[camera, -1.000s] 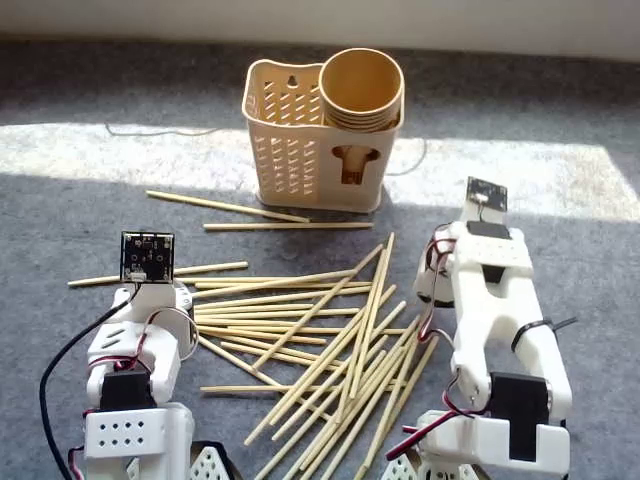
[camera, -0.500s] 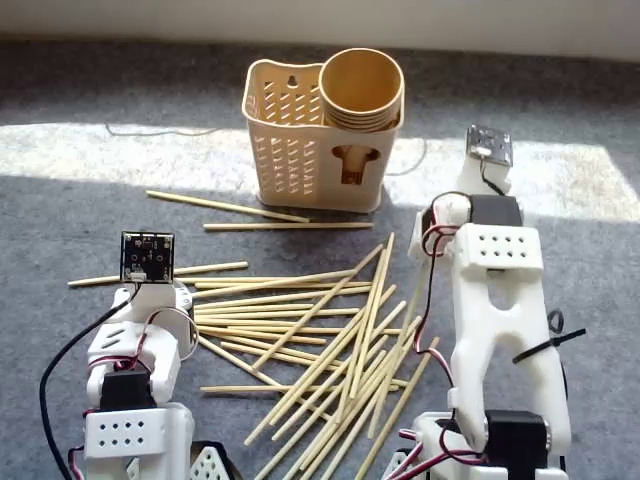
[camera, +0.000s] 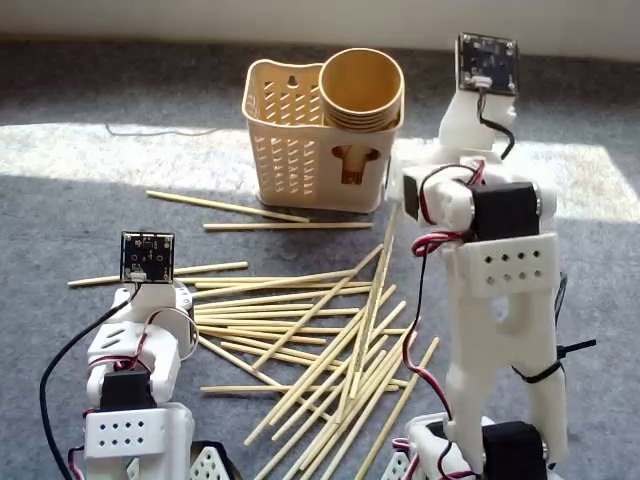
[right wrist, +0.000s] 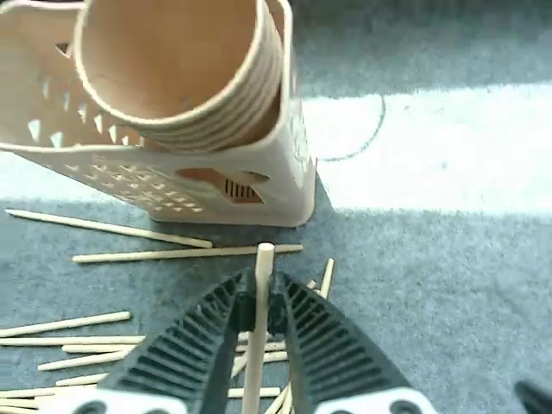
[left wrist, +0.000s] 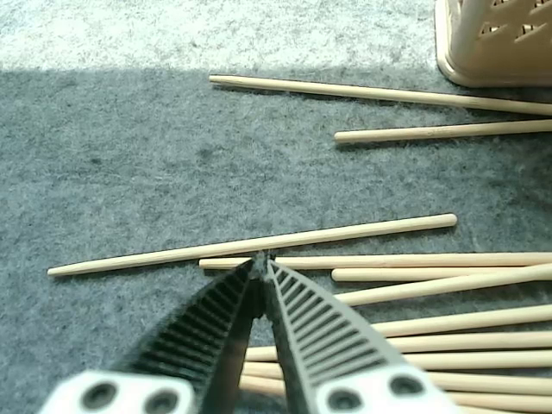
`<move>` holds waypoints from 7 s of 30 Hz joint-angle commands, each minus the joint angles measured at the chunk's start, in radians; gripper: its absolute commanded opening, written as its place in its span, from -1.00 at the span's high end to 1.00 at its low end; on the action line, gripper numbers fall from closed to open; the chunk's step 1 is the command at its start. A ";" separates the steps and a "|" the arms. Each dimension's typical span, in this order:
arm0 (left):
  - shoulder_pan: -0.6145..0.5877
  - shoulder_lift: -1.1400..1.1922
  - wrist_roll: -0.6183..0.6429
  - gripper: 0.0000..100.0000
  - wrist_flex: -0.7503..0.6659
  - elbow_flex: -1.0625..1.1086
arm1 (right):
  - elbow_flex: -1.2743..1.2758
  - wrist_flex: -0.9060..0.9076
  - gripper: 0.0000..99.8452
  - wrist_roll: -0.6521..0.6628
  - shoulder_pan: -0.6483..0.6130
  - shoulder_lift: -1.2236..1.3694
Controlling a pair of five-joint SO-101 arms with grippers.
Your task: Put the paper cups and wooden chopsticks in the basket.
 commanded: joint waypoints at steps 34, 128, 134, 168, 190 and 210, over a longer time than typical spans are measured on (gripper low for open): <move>-0.007 -0.008 -0.011 0.98 -0.048 0.021 | -0.272 -1.026 0.99 0.089 -0.143 0.288; -0.007 -0.008 -0.011 0.98 -0.048 0.022 | 0.659 -0.364 0.72 0.015 0.056 0.053; -0.007 -0.008 -0.011 0.98 -0.048 0.022 | 0.616 -0.455 0.72 -0.120 0.053 0.203; -0.007 -0.008 -0.011 0.98 -0.046 0.022 | 0.621 -0.668 0.92 -0.146 0.143 0.504; -0.007 -0.008 -0.011 0.98 -0.046 0.022 | 0.624 -0.479 0.99 -0.144 0.145 0.236; -0.010 -0.008 -0.012 0.98 -0.046 0.022 | 0.615 -0.426 0.99 -0.144 -0.007 -0.246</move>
